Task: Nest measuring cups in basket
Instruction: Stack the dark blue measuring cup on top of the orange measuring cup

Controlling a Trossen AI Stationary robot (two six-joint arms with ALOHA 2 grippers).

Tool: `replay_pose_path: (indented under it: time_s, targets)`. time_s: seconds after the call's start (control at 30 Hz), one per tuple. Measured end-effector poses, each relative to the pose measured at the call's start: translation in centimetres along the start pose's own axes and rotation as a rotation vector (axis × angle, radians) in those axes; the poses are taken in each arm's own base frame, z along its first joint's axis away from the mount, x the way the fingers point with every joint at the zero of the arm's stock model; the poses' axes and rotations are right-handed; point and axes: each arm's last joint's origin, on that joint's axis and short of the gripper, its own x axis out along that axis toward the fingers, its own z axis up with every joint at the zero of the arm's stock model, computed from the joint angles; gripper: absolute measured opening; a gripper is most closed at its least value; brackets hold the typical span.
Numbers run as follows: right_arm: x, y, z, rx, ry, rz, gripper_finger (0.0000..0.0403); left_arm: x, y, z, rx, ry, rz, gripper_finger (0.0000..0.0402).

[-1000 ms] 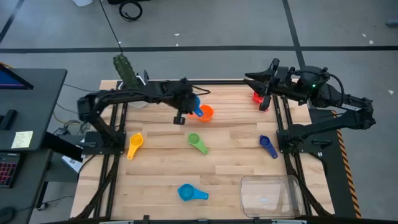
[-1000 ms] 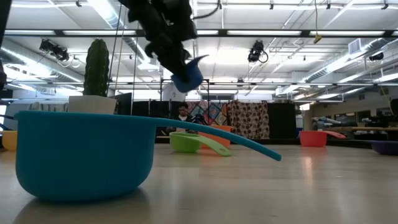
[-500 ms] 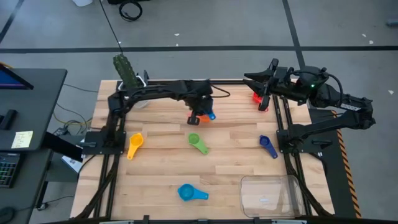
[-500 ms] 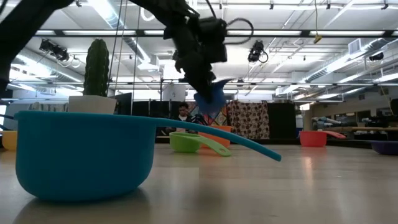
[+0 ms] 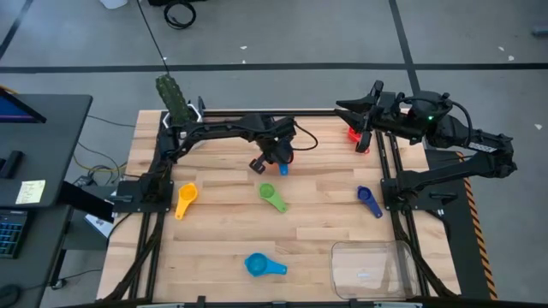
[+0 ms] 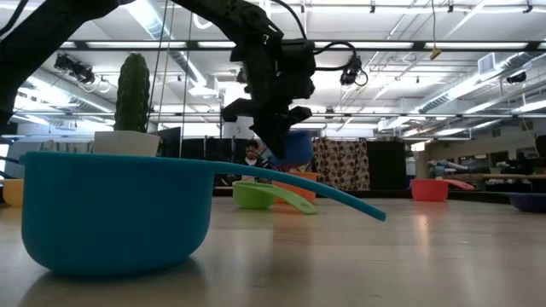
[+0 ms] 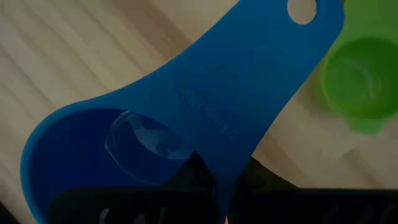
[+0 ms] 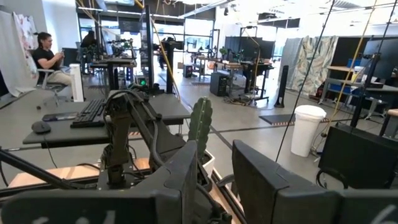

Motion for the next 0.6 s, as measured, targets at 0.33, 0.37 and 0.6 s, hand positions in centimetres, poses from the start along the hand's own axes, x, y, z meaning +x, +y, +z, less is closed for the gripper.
replay_pose_path:
  time_s: [0.33, 0.37, 0.6]
  targets:
    - [0.0, 0.0, 0.0, 0.0, 0.0, 0.0, 0.0107, 0.8, 0.2, -0.9, 0.051, 0.047, -0.02, 0.0016]
    - [0.0, 0.0, 0.0, 0.0, 0.0, 0.0, 0.0107, 1.1, 0.2, -1.1, 0.046, 0.051, -0.029, 0.0016]
    - [0.0, 0.0, 0.0, -0.001, -0.001, 0.004, 0.0107, 2.4, 0.3, -1.2, 0.046, 0.054, -0.045, 0.0016]
